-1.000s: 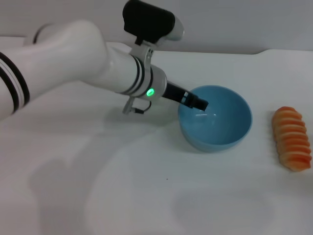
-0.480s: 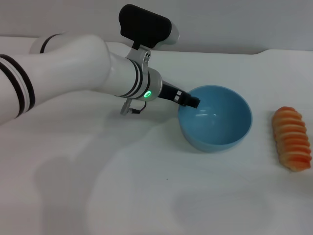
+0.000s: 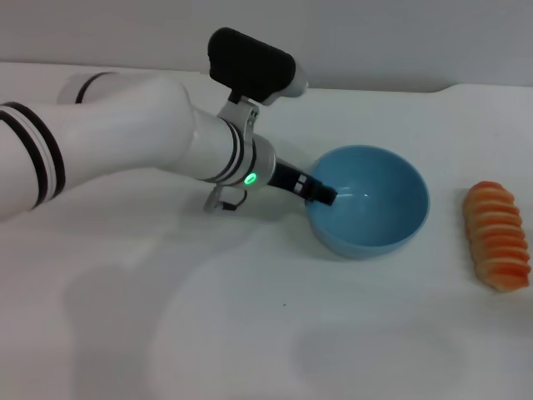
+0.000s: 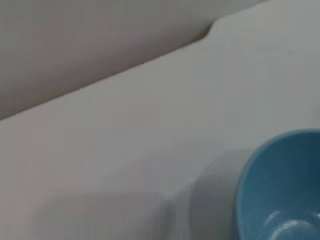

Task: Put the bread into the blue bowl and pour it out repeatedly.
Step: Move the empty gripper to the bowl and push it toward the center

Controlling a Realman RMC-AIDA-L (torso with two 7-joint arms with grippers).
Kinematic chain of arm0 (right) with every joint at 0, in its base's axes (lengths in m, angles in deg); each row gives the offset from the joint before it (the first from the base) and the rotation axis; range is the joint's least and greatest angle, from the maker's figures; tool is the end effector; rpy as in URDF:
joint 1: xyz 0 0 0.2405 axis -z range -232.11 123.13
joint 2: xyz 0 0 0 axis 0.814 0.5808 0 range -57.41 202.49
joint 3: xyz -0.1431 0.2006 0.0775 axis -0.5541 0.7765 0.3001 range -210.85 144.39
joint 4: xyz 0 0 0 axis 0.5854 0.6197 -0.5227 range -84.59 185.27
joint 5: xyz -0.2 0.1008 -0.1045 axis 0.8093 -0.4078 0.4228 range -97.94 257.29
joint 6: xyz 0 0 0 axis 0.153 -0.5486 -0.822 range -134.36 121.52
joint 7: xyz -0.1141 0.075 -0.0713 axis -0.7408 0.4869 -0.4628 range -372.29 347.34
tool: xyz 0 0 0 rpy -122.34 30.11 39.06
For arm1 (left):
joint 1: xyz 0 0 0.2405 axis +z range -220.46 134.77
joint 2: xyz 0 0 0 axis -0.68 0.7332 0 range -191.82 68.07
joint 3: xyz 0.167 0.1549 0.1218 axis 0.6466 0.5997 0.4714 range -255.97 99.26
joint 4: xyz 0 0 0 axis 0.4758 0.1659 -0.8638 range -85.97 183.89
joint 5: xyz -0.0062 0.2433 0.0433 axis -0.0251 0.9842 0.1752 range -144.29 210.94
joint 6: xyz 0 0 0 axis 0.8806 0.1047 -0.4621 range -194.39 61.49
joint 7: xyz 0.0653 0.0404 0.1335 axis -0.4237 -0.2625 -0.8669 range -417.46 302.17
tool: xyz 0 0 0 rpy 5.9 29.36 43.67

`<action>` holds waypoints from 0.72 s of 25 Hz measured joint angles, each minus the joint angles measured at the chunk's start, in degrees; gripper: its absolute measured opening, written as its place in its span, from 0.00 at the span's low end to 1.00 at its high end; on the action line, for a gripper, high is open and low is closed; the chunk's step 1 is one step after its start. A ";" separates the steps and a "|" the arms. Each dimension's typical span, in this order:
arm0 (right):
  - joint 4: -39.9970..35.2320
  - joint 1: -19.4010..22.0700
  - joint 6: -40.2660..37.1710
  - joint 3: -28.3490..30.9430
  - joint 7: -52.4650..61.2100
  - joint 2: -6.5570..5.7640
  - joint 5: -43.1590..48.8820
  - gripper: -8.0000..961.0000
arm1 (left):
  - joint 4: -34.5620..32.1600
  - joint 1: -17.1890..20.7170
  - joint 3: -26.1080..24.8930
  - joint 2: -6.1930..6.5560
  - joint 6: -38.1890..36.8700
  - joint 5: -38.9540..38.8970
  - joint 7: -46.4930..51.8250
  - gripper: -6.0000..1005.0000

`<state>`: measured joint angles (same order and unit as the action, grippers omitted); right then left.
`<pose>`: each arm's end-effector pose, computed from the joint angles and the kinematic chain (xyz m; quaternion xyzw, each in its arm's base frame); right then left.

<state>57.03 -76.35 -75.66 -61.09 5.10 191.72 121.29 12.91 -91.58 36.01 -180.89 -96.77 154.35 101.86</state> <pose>0.4268 0.2985 -0.0213 -0.5813 0.3774 0.2885 0.6606 -0.1848 0.4332 -0.1674 -0.8946 -0.3634 0.0386 0.2572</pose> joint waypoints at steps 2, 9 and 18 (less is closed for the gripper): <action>-0.01 -0.01 0.00 0.00 0.00 0.00 0.00 0.77 | -0.14 0.00 1.45 0.01 0.19 -0.16 0.08 0.85; 0.05 -0.11 -0.01 0.00 0.00 -0.01 0.03 0.77 | -0.06 0.09 2.42 0.02 1.37 -3.77 -0.18 0.85; 0.08 -0.12 -0.01 0.00 0.00 0.00 0.05 0.77 | 0.32 0.63 3.61 0.01 3.17 -4.87 -0.29 0.84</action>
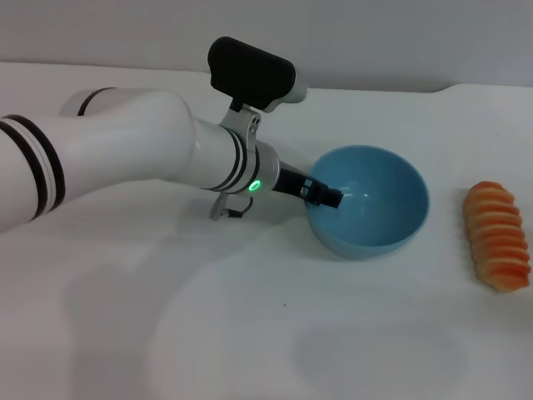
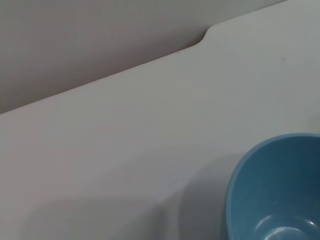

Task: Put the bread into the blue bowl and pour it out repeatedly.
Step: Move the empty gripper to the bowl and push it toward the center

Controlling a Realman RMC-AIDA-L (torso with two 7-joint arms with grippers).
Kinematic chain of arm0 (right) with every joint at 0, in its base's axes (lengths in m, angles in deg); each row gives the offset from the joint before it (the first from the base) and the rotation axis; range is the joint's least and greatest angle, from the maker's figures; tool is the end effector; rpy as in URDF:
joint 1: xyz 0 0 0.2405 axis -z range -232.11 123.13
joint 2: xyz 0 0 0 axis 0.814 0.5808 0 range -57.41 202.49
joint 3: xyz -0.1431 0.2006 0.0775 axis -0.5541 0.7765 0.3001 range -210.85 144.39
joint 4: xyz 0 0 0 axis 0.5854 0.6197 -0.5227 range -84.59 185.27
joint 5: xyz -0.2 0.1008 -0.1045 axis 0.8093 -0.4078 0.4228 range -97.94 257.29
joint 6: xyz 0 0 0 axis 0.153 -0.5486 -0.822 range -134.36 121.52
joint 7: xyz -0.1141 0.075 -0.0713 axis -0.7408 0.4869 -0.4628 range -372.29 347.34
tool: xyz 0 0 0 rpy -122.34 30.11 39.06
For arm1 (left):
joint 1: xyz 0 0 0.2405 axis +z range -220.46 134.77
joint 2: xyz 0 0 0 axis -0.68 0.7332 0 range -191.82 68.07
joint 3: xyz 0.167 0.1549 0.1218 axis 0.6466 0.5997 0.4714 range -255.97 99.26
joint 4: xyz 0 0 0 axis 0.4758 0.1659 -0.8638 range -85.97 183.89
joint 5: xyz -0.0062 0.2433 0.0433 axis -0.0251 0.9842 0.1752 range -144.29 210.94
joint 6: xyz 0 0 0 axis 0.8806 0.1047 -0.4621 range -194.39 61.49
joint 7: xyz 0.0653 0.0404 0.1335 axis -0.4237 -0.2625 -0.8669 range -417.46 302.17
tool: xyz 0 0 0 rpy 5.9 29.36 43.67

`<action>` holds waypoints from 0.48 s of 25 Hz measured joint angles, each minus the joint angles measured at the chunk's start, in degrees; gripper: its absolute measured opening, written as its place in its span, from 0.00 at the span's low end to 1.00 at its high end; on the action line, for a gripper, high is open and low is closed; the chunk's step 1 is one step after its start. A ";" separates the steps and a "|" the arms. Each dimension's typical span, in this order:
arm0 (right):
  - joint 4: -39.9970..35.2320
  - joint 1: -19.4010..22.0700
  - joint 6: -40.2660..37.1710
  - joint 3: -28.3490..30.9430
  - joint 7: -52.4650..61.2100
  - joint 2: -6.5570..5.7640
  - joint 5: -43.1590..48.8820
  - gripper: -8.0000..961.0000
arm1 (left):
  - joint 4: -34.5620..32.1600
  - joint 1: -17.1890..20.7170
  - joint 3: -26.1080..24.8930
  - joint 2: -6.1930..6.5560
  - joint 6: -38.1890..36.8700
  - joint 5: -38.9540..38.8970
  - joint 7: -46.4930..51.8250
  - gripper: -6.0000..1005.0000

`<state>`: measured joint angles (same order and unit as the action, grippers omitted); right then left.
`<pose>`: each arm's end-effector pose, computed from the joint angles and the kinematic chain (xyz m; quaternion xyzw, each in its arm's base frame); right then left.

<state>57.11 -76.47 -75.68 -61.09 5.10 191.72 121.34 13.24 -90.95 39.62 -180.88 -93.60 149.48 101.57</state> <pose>0.4261 0.2992 -0.0218 -0.5820 0.3772 0.2892 0.6598 -0.1863 0.4269 -0.1752 -0.8919 -0.3733 0.0215 0.2543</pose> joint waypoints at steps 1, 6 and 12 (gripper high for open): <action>0.00 0.00 0.00 0.00 0.00 0.00 0.00 0.77 | -0.01 0.00 0.25 0.00 -0.17 -0.13 0.02 0.84; -0.06 -0.06 0.00 0.00 0.01 0.00 0.00 0.77 | -0.35 -0.47 0.73 0.01 -1.68 -0.42 -0.02 0.83; -0.03 -0.16 -0.02 0.02 0.01 0.01 -0.05 0.77 | -0.54 -0.67 2.41 0.01 -0.66 -0.49 0.00 0.65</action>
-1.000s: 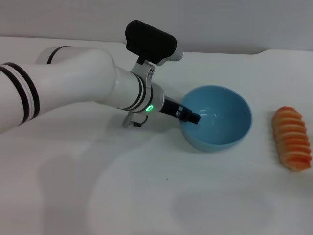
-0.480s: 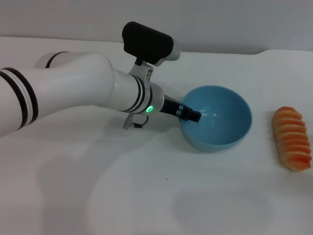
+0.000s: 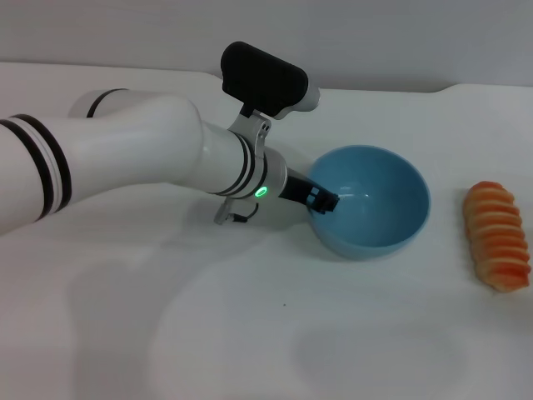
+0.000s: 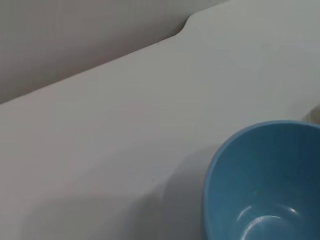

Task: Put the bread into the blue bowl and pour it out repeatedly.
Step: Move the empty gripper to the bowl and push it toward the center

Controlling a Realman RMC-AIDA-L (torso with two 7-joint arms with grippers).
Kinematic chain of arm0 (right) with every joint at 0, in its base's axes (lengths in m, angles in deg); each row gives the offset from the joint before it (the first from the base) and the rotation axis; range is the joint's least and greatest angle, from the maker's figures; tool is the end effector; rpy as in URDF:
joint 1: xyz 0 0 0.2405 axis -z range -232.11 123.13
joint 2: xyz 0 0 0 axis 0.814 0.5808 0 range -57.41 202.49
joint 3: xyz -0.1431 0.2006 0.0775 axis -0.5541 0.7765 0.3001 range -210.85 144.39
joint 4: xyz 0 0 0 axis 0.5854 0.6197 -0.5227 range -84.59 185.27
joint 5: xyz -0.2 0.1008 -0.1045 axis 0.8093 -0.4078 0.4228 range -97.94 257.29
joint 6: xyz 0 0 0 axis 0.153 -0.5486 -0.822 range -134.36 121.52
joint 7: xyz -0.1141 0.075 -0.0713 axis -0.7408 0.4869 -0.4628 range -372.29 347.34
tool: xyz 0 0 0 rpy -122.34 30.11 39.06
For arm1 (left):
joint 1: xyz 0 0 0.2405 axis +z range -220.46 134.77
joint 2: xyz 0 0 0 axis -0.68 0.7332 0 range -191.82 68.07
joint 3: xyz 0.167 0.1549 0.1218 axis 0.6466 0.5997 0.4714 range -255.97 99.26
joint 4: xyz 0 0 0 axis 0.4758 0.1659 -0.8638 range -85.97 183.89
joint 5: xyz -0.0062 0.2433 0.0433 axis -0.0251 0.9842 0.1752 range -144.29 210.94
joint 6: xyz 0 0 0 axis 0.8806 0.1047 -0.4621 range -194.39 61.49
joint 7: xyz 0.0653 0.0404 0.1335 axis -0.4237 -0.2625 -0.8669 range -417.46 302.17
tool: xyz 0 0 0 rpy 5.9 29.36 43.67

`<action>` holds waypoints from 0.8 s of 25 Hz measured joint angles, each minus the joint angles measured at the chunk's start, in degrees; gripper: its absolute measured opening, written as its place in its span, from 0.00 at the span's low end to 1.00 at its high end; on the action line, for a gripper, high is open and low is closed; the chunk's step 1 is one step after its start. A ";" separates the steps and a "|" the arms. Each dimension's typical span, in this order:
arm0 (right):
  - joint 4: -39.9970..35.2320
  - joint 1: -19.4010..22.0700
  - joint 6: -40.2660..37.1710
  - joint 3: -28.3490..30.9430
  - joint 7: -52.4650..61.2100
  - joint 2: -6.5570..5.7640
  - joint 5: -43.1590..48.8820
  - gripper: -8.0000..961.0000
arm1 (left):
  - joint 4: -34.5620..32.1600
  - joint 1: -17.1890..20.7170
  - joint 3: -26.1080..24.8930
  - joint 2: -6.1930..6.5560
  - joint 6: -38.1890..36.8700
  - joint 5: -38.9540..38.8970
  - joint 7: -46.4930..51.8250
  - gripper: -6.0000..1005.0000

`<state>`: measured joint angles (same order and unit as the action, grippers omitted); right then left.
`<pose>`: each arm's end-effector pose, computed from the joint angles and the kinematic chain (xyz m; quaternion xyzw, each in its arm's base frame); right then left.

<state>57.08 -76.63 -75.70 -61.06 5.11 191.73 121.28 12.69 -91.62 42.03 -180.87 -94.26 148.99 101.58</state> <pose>0.4253 0.3005 -0.0215 -0.5819 0.3763 0.2905 0.6599 -0.1809 0.4210 -0.1816 -0.9014 -0.3574 0.0326 0.2425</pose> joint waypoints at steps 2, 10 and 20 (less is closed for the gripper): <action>0.10 -0.01 -0.04 0.23 0.17 0.06 -0.37 0.77 | -0.03 0.00 -0.14 0.01 -0.05 0.00 0.12 0.49; 0.12 -0.02 -0.03 0.33 0.26 0.07 -0.43 0.77 | 0.06 -0.80 -0.32 0.17 -0.21 0.00 0.52 0.16; 0.12 0.07 0.02 0.33 0.12 -0.01 -0.46 0.77 | 0.59 -3.66 -1.88 0.70 -3.11 0.69 0.80 0.00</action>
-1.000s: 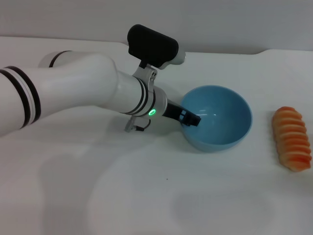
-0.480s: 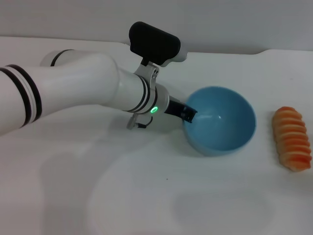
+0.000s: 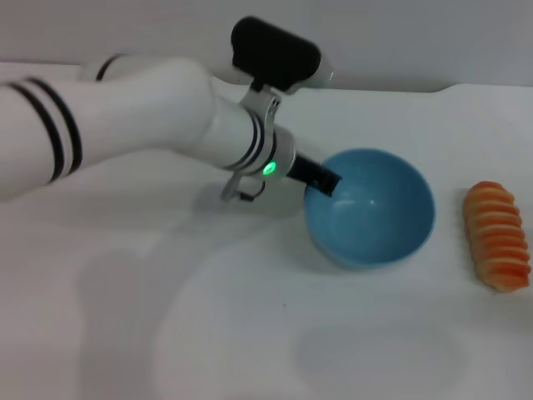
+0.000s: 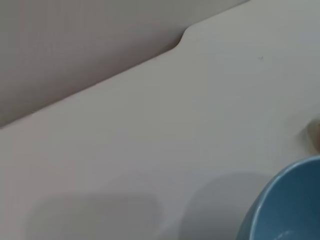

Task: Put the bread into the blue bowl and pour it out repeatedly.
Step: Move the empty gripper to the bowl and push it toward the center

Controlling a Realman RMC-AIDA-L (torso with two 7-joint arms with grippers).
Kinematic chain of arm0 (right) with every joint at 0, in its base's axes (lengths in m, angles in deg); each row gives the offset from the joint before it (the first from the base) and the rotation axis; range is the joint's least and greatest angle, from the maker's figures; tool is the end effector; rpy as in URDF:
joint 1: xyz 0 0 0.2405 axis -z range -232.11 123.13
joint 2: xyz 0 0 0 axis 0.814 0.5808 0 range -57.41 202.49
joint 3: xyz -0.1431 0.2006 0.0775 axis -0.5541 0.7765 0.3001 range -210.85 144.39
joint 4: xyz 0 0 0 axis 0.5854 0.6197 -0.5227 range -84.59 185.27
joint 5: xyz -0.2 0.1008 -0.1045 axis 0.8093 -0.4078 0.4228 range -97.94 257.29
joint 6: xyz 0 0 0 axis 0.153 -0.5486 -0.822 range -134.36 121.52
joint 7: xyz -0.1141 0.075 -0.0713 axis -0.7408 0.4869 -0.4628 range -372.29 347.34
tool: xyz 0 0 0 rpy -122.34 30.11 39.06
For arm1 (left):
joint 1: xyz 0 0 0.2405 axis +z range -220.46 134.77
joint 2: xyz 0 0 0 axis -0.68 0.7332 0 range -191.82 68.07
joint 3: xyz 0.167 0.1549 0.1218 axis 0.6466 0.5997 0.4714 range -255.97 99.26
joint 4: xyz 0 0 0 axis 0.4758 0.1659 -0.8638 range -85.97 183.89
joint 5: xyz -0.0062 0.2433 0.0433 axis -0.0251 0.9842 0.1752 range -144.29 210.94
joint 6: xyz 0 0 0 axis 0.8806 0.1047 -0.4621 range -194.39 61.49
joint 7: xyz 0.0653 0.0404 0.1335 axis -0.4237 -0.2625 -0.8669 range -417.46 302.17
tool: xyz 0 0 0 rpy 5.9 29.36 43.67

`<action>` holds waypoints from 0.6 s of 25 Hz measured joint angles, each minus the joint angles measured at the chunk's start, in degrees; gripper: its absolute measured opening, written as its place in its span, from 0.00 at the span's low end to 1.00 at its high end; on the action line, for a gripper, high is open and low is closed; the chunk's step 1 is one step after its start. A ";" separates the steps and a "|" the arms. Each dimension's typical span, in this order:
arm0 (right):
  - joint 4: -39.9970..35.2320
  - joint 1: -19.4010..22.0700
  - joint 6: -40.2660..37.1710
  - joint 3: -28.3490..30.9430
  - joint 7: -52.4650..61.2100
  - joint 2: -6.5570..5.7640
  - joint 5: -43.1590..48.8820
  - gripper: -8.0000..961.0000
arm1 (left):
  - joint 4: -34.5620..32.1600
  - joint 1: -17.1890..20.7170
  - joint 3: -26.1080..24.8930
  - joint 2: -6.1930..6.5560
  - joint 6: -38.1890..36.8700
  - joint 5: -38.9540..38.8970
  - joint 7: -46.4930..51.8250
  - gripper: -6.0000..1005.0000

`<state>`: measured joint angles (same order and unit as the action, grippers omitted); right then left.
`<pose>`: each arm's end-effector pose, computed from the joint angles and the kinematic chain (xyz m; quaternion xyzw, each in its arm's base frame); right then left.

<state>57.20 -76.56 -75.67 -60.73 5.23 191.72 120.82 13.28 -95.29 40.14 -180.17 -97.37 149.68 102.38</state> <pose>0.4268 0.2995 -0.0206 -0.5757 0.3802 0.2912 0.6627 -0.1629 0.4344 -0.1736 -0.9052 -0.3488 0.0401 0.2395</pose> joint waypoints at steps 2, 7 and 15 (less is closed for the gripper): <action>0.00 0.04 0.09 0.00 0.00 -0.02 0.03 0.77 | 0.95 -2.33 -2.15 0.24 -2.46 1.62 0.23 0.00; 0.22 -0.64 3.41 -2.03 5.86 -0.88 1.97 0.77 | 1.55 -6.96 -7.69 -0.05 -7.85 13.45 4.06 0.00; -16.96 -0.50 13.43 -8.18 39.53 -2.26 24.91 0.77 | 3.01 -8.94 -11.89 -0.09 -9.19 16.41 4.83 0.00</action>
<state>40.24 -77.05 -62.24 -68.91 44.76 189.46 145.73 16.29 -104.22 28.26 -180.26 -106.57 166.09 107.21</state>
